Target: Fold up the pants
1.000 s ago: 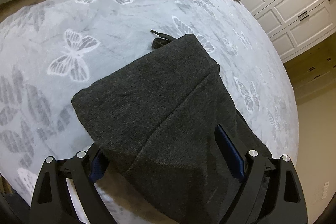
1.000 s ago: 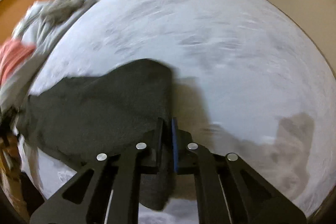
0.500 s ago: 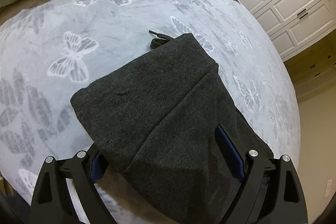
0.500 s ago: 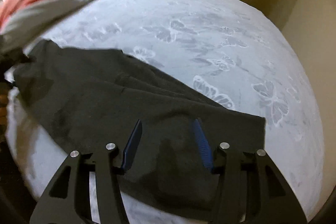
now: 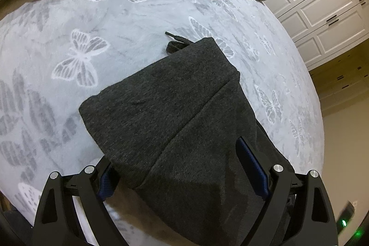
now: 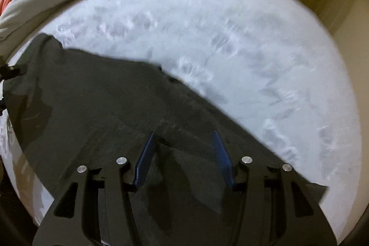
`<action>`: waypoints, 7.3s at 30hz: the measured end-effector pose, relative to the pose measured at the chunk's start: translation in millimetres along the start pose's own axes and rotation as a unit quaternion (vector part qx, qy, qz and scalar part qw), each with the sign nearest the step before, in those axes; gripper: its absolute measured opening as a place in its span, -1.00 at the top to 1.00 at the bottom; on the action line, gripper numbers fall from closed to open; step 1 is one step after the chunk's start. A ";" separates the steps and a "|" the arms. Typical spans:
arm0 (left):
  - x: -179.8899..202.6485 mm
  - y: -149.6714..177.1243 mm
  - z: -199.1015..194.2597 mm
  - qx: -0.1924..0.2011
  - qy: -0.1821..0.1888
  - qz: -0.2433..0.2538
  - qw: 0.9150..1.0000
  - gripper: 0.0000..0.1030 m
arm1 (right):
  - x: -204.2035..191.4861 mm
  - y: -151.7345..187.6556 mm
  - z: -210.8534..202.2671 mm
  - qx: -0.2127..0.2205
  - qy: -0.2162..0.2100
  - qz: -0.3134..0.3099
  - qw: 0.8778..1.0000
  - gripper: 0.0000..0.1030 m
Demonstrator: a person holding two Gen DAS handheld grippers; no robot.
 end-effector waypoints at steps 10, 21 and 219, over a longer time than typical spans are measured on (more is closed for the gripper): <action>4.1 2.4 3.1 0.000 -0.010 0.012 1.000 -0.70 | -50.9 -44.9 -15.2 0.029 -0.148 -0.023 0.988 0.98; 28.5 5.0 8.2 -0.012 0.016 0.078 0.997 0.73 | 130.7 111.5 -111.4 0.127 0.030 0.182 0.975 -0.46; 169.3 118.0 110.5 0.001 -0.054 0.486 0.873 -0.62 | 74.1 65.2 15.2 0.084 0.155 0.236 0.956 -0.81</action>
Point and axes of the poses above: each gripper's, at about its wrist camera, not at the fingertips, and z roughly the way its jaws point, x to its right, y to its underside, the point moved 3 cm from there along z, roughly the way its jaws point, and after that the axes turned 12 degrees about y, right-handed, at the moved point
